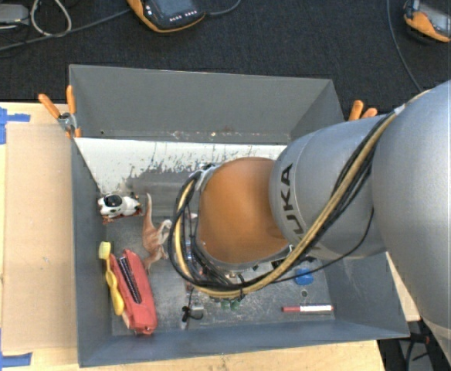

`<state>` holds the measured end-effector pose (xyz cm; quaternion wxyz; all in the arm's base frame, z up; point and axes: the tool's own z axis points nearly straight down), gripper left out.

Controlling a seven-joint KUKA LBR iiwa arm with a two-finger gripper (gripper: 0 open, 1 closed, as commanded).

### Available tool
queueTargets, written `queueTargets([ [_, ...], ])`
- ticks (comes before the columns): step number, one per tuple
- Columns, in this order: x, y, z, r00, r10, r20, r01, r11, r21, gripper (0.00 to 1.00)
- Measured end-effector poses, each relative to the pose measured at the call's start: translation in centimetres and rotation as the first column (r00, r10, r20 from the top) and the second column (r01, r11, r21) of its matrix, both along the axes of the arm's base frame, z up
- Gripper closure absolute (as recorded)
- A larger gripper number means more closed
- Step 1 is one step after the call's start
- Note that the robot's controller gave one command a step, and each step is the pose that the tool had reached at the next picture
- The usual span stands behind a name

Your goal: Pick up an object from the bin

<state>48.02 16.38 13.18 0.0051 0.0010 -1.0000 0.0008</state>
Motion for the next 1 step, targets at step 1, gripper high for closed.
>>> queueTargets([
  [1, 0.24, -0.11, 0.33, 1.0, -0.006, 0.007, 0.006, 1.0, 0.001, 0.0],
])
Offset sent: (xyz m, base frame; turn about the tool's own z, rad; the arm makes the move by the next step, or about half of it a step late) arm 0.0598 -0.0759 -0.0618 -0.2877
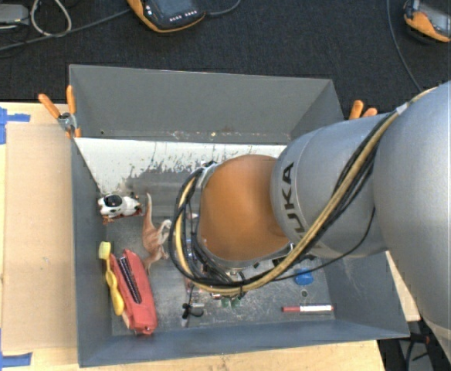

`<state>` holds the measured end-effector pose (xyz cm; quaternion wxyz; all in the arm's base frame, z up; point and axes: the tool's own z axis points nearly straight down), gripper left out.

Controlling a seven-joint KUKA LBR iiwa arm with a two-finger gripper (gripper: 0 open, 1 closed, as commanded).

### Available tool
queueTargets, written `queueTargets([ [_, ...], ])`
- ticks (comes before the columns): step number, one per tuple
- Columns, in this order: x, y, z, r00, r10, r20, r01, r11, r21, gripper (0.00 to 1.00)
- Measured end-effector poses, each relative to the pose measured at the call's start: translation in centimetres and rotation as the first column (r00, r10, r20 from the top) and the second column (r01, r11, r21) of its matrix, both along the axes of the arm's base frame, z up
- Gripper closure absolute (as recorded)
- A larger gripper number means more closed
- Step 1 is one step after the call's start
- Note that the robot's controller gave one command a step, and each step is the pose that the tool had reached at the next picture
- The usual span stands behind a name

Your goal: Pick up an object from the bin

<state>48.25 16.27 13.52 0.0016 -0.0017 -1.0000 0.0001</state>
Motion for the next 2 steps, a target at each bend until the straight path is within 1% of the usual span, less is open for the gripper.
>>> queueTargets([
  [1, 5.8, -7.5, -6.5, 0.958, 0.285, 0.001, -0.285, 0.958, 0.002, 0.0],
  [2, 3.8, -6.7, -6.5, 0.976, 0.217, 0.003, -0.217, 0.976, 0.001, 0.0],
])
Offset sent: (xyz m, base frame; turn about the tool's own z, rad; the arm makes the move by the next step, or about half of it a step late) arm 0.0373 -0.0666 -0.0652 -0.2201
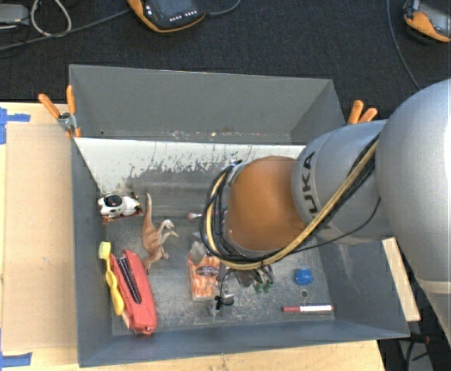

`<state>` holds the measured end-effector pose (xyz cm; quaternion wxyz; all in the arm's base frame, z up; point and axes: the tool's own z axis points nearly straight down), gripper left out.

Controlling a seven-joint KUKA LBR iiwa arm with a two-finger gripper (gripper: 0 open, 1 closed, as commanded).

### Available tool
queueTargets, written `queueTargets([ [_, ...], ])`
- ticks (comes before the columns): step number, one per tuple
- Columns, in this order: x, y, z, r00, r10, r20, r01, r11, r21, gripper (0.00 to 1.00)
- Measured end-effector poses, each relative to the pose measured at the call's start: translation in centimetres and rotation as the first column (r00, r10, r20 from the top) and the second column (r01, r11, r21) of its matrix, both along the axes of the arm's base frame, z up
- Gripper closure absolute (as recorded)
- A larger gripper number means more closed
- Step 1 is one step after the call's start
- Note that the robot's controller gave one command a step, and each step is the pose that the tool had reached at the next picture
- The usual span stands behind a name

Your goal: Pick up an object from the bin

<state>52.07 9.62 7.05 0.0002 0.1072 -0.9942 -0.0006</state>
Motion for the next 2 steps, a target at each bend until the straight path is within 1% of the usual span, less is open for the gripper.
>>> queueTargets([
  [1, 1.8, -0.7, 0.0, 0.998, 0.06, -0.001, -0.06, 0.998, 0.001, 0.0],
  [2, 0.8, -2.6, 0.0, 0.997, 0.074, 0.001, -0.074, 0.997, 0.002, 0.0],
])
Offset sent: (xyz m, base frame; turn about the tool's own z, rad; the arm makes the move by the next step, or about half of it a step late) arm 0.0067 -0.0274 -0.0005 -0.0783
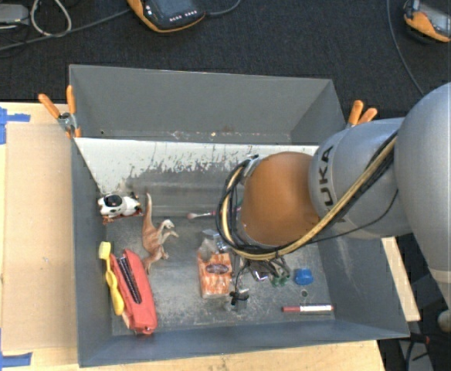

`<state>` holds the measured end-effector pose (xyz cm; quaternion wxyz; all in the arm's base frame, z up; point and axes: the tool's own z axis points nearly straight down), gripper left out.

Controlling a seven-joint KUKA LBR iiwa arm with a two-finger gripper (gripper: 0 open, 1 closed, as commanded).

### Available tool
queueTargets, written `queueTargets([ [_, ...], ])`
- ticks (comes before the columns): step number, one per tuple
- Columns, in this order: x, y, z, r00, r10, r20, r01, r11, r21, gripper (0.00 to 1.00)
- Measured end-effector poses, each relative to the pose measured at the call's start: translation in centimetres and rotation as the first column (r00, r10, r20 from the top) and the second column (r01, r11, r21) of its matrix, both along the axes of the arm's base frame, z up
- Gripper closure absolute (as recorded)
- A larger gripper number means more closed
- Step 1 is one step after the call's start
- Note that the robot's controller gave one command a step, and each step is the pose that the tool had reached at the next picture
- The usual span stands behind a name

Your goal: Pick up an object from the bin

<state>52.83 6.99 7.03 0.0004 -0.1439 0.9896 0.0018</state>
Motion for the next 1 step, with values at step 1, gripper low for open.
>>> queueTargets([
  [1, 0.92, 1.61, 0.19, 1.0, -0.01, 0.004, 0.01, 1.0, 0.003, 1.0],
])
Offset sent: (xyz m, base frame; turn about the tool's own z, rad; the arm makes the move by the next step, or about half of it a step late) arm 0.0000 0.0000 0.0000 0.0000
